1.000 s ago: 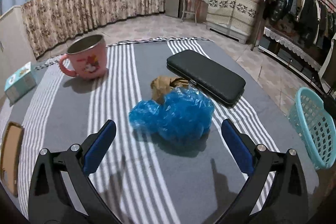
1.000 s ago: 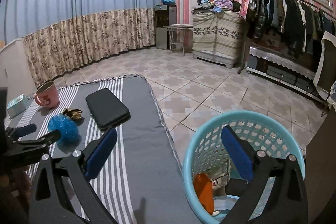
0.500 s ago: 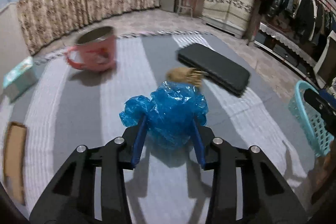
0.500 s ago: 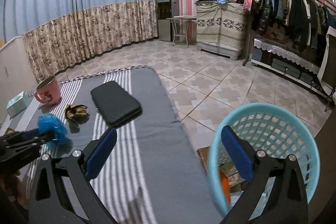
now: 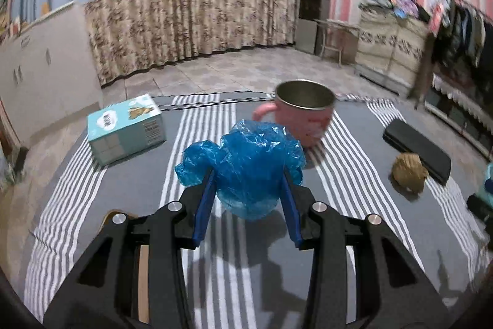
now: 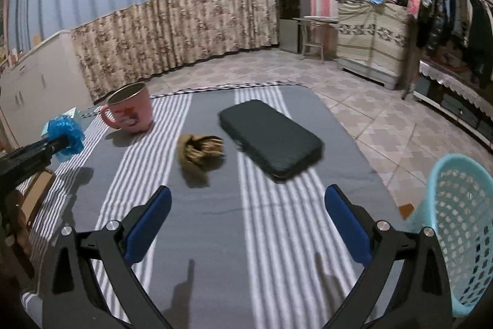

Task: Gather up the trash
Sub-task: 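Grasp the blue plastic bag with the left tool while the right tool grasps the brown cloth, then carry the blue bag and brown cloth over the light-blue basket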

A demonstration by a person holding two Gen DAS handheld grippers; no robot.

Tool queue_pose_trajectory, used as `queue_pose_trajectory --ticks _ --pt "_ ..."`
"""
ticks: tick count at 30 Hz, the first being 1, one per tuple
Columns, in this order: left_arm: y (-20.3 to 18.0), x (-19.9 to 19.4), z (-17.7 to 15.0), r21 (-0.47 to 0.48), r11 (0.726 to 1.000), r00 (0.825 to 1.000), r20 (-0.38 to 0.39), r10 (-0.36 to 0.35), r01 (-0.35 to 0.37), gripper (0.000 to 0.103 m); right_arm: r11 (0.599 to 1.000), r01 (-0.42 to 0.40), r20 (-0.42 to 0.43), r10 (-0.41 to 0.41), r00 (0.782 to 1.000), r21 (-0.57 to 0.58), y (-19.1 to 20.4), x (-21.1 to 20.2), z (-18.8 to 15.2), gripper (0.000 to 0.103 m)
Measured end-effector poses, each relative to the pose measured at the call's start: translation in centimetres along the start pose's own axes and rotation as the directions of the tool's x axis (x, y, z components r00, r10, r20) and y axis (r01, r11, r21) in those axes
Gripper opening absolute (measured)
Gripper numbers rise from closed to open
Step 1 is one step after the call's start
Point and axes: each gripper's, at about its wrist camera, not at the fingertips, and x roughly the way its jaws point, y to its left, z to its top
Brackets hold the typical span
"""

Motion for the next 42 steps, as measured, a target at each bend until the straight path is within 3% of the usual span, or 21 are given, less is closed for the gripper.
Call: queue_pose_trajectory --ticks 8,12,16,20,22,31,36,42 --pt "1.9 0.6 -0.2 -0.057 0.998 1.0 -0.002 -0.005 0.005 0.039 0.999 0.004 -0.059 -0.007 0.998 -0.049 3.9 4.7 2.7 0.097" --pt "2.3 1.2 -0.2 -0.055 0.998 1.0 -0.01 0.017 -0.018 0.039 0.998 0.036 -0.101 -0.042 0.994 -0.052 4.7 7.1 2.9 0.097" --pt "2.4 1.2 -0.3 -0.063 0.998 1.0 -0.013 0.01 -0.011 0.039 0.999 0.016 -0.132 -0.02 0.991 -0.028 4.7 8.3 3.1 0.095" --pt "2.8 1.3 -0.4 -0.078 0.997 1.0 -0.012 0.013 -0.014 0.039 0.998 -0.016 -0.184 0.005 0.983 -0.057 5.7 9.4 3.1 0.056" --pt "2.7 1.1 -0.4 -0.082 0.996 1.0 -0.005 0.018 -0.018 0.039 0.997 -0.035 -0.191 0.022 0.981 -0.064 5.9 9.7 3.1 0.053" --pt "2.5 0.6 -0.4 -0.069 0.997 0.999 0.023 0.046 -0.044 0.039 0.999 -0.041 -0.034 0.04 0.999 -0.02 3.2 3.1 3.0 0.05" --pt "2.3 0.4 -0.5 -0.054 0.995 0.996 0.039 0.081 -0.079 0.039 0.998 -0.05 0.027 0.049 0.998 0.033 -1.8 -2.0 2.8 0.05" --pt "1.7 -1.1 0.0 -0.035 0.99 0.988 0.069 0.135 -0.133 0.039 0.998 0.004 0.105 -0.011 0.994 0.069 -7.7 -8.4 1.9 0.05"
